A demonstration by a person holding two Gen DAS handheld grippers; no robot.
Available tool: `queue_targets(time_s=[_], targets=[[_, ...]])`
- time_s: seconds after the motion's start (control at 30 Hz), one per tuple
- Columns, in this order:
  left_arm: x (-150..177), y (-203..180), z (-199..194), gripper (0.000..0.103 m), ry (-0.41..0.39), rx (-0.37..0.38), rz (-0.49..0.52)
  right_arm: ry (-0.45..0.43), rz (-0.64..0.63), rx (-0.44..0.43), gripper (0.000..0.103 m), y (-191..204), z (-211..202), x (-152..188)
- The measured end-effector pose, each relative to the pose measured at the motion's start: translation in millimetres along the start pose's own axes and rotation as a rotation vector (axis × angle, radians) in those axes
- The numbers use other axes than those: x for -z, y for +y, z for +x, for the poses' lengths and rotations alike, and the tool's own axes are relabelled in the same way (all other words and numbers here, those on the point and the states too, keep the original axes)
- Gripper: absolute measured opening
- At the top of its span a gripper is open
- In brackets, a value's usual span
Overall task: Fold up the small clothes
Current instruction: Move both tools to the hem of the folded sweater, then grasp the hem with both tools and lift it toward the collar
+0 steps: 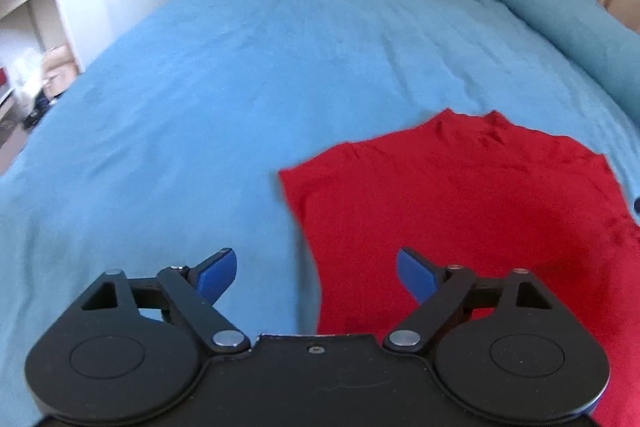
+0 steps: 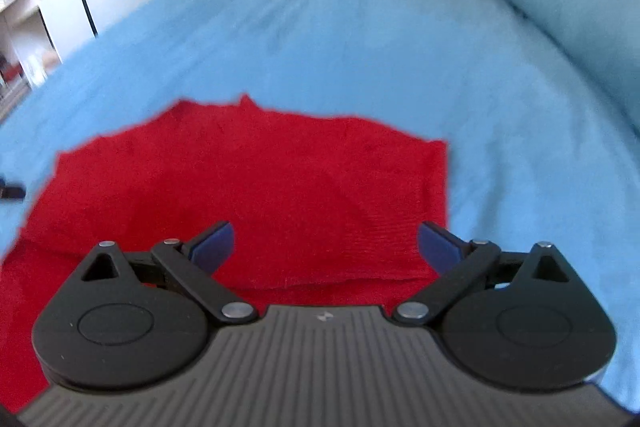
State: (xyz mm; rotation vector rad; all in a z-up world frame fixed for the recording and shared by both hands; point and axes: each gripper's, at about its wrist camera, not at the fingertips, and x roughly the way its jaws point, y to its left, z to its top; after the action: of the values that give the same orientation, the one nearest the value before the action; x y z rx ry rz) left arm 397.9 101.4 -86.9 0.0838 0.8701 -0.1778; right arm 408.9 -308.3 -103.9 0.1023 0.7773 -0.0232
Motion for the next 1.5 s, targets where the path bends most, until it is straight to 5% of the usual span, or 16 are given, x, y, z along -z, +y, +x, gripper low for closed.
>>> queue_targets(time_s=[0.17,0.43,0.57,0.77,1.2,1.3,1.4,1.5], targets=[[44,-6,-79,0.093,0.024,-0.016,0.006,0.001,-0.043,-0.004,0.103,-12,-81,12],[130,-17,-131,0.09,0.139,0.01,-0.052,0.163,-0.002,0.074,0.103,-18,-166,93],[169,-31,-133,0.07,0.213,0.034,-0.036,0.259,0.017,0.109,0.098,-12,-176,136],[214,-41,-128,0.056,0.306,0.033,-0.021,0.376,0.037,0.151,0.088,-10,-180,189],[240,-52,-126,0.044,0.365,0.041,0.023,0.483,0.122,0.162,0.067,-17,-181,236],[240,-53,-124,0.042,0.374,0.04,0.019,0.493,0.123,0.13,0.045,-14,-177,235],[238,-53,-123,0.035,0.387,0.045,0.026,0.501,0.101,0.112,0.036,-7,-173,236],[233,-55,-119,0.018,0.406,0.054,0.029,0.503,0.091,0.107,0.024,-5,-173,235]])
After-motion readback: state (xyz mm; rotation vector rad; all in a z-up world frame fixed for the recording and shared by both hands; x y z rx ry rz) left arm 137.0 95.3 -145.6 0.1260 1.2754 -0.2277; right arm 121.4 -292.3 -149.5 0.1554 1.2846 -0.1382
